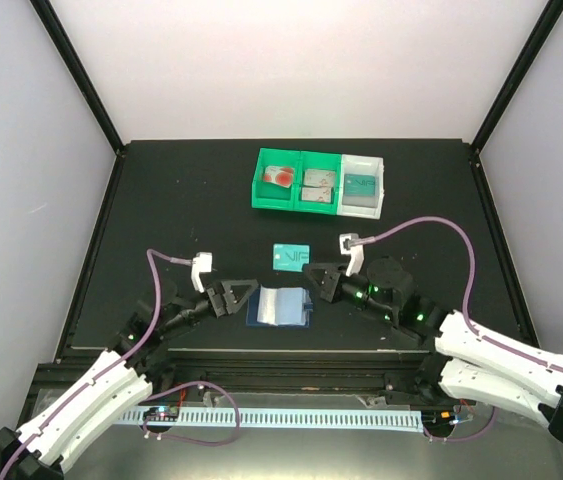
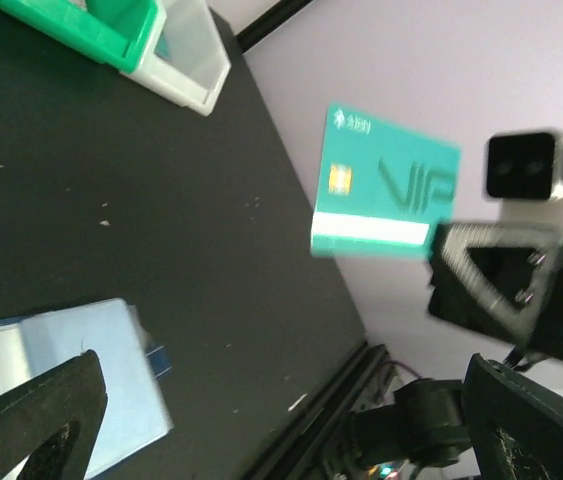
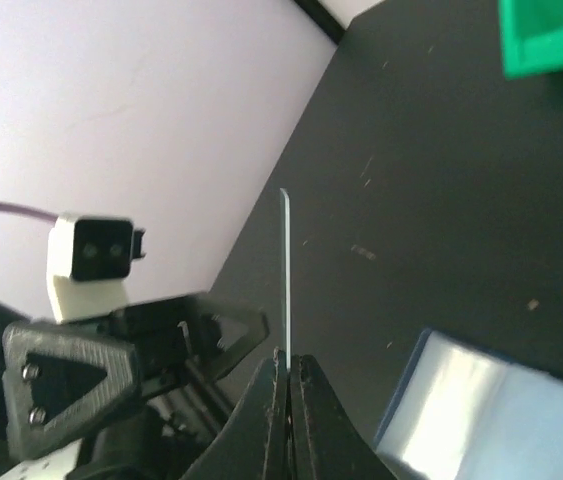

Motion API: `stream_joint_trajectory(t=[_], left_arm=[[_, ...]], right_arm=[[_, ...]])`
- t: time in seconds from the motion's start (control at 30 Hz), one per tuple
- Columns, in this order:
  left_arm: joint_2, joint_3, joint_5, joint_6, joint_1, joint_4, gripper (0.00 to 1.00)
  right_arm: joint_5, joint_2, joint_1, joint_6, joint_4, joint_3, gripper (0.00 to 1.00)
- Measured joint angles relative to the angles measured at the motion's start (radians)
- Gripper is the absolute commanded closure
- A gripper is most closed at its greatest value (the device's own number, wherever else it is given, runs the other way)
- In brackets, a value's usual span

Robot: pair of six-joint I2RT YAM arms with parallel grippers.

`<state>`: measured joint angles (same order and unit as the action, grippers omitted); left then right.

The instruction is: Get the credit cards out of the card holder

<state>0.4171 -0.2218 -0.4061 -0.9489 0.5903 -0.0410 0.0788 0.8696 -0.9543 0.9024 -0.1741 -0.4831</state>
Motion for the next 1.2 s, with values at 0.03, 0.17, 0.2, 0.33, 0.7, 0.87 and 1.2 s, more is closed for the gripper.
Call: stream_joint_trajectory(t=[0.03, 0.17, 0.2, 0.33, 0.7, 0.87, 1.2], left_arm=[[0.005, -0.009, 0.001, 0.018, 0.000, 0.020, 0.01], [0.035, -0.053, 0.002, 0.103, 0.000, 0.102, 0.01], [0.042, -0.061, 0.002, 0.123, 0.000, 0.116, 0.01], [0.056, -0.078, -0.002, 0.190, 0.000, 0.164, 0.01], [0.077, -0.078, -0.006, 0.280, 0.000, 0.243, 0.01], [0.082, -0.078, -0.005, 0.303, 0.000, 0.264, 0.01], [0.082, -0.077, -0.032, 0.301, 0.000, 0.270, 0.01]], right_arm=[[-0.009, 0.003, 0.013, -0.019, 0.039, -0.027, 0.99], [-0.018, 0.033, 0.083, -0.085, 0.153, -0.114, 0.99], [-0.015, 0.044, 0.108, -0.093, 0.178, -0.129, 0.99], [0.010, 0.089, 0.234, -0.089, 0.251, -0.154, 0.99], [0.166, 0.225, 0.564, -0.135, 0.371, -0.227, 0.99], [0.171, 0.303, 0.653, -0.214, 0.407, -0.343, 0.99], [0.180, 0.581, 0.789, -0.387, 0.484, -0.591, 0.99]])
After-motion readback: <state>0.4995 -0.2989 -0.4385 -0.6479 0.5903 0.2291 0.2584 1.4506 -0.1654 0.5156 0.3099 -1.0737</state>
